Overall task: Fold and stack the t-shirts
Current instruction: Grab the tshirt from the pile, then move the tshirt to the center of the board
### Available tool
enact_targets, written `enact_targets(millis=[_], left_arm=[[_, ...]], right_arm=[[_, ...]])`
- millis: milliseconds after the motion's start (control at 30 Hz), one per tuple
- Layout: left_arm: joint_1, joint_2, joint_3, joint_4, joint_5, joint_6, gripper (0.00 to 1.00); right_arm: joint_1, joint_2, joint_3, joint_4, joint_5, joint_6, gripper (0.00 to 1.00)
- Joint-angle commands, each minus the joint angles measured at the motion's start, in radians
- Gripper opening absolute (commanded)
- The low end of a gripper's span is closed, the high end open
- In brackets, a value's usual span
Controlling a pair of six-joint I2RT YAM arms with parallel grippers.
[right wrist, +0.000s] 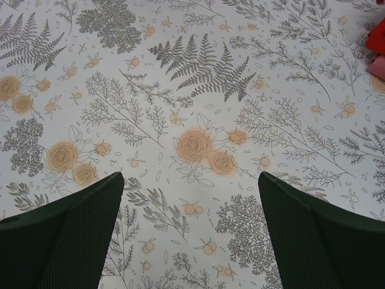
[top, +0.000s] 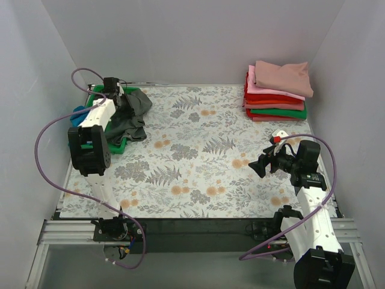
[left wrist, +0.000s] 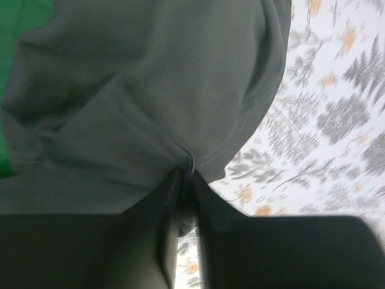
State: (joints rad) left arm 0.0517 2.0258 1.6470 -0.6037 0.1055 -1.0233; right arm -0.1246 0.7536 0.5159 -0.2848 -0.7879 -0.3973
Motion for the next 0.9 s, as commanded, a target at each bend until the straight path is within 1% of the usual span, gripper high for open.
enact_targets(millis=[0,33,100,133,167,233,367,433,467,500,600,700,800,867], left_arm=[[-0.027,-0.004,0.062,-0.091,-0.130,0.037,0.06],[-0.035,-0.010,0.072,-0.093,-0.136,0.037,0.00],[-0.038,-0.024,0.106,-0.096,-0.170,0.037,0.00],[-0.073,-0.033,0.143,-0.096,-0.184,0.037,0.00],[-0.079,-0.054,0.169,-0.097,-0.200,0.034,0.00],[-0.087,-0.078,0.247,-0.100,-0.201,0.017,0.00],[-0.095,-0.153,0.324,-0.081,-0.167,-0.015,0.00],[-0.105,-0.222,0.327,-0.056,-0.109,-0.023,0.00],[-0.107,-0.249,0.311,-0.015,-0.058,-0.032,0.00],[-0.107,-0.301,0.297,0.011,0.045,-0.040,0.00],[-0.122,-0.409,0.249,0.108,0.189,-0.099,0.00],[-0.159,-0.469,0.255,0.163,0.229,-0.139,0.00],[-0.234,-0.533,0.263,0.223,0.275,-0.194,0.00],[-0.262,-0.573,0.261,0.266,0.318,-0.225,0.00]], right_arm=[[-0.009,0.001,0.016,0.033,-0.024,-0.008,0.98],[-0.010,0.001,0.016,0.033,-0.025,-0.008,0.98],[-0.012,0.001,0.016,0.033,-0.028,-0.008,0.99],[-0.010,0.001,0.016,0.033,-0.030,-0.008,0.99],[-0.013,-0.002,0.018,0.033,-0.036,-0.008,0.98],[-0.017,-0.002,0.016,0.032,-0.040,-0.008,0.98],[-0.023,-0.007,0.015,0.032,-0.047,-0.008,0.98],[-0.026,-0.010,0.013,0.032,-0.048,-0.009,0.98],[-0.026,-0.010,0.013,0.032,-0.047,-0.009,0.99],[-0.027,-0.010,0.013,0.032,-0.045,-0.012,0.99],[-0.033,-0.011,0.012,0.033,-0.043,-0.014,0.98],[-0.040,-0.013,0.009,0.033,-0.043,-0.017,0.98],[-0.046,-0.017,0.007,0.033,-0.048,-0.020,0.99],[-0.052,-0.020,0.006,0.033,-0.050,-0.020,0.98]])
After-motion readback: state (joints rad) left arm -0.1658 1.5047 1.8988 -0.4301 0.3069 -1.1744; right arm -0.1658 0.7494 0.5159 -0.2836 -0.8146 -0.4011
